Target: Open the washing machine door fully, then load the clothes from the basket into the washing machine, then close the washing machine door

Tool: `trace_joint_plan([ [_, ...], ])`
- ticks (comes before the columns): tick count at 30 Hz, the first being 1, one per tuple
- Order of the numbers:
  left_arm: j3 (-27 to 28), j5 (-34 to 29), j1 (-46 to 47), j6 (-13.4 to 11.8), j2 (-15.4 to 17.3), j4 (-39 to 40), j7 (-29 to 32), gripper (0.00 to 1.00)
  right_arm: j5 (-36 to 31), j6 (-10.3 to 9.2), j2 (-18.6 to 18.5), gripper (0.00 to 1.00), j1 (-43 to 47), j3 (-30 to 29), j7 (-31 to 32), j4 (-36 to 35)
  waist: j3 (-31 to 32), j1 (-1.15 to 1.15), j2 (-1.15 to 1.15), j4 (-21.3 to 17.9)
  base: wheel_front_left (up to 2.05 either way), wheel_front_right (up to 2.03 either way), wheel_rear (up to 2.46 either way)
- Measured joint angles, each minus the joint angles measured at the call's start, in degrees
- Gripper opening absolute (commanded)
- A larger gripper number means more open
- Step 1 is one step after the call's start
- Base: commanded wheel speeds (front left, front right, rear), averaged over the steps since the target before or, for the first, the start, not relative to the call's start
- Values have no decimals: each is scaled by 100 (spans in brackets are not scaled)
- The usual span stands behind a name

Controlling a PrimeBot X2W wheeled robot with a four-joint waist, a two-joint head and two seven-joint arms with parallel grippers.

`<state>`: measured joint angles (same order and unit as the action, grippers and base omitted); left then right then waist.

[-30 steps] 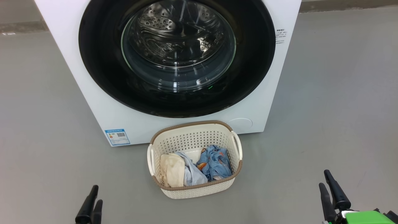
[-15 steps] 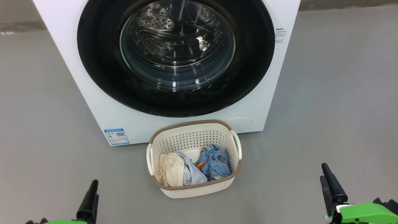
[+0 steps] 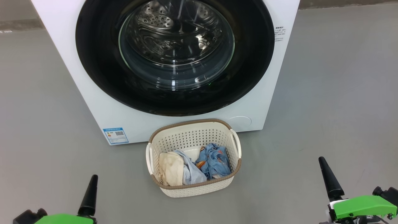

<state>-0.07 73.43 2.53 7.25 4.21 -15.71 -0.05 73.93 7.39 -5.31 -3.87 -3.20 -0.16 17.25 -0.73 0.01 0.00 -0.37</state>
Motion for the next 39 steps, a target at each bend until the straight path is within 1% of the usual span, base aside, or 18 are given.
trace_joint_plan([
  [19, -118, -1573, 0, 2, 146, 197, -307, 100, -1712, 0, -169, 100, -87, 145, -299, -229, -51, 0, 0, -21, 0, 0, 0],
  [39, -226, -2985, 4, 7, 315, 350, -621, 100, -3209, 0, -242, 100, -160, 222, -610, -366, -93, 0, 0, -2, 0, 0, 0],
])
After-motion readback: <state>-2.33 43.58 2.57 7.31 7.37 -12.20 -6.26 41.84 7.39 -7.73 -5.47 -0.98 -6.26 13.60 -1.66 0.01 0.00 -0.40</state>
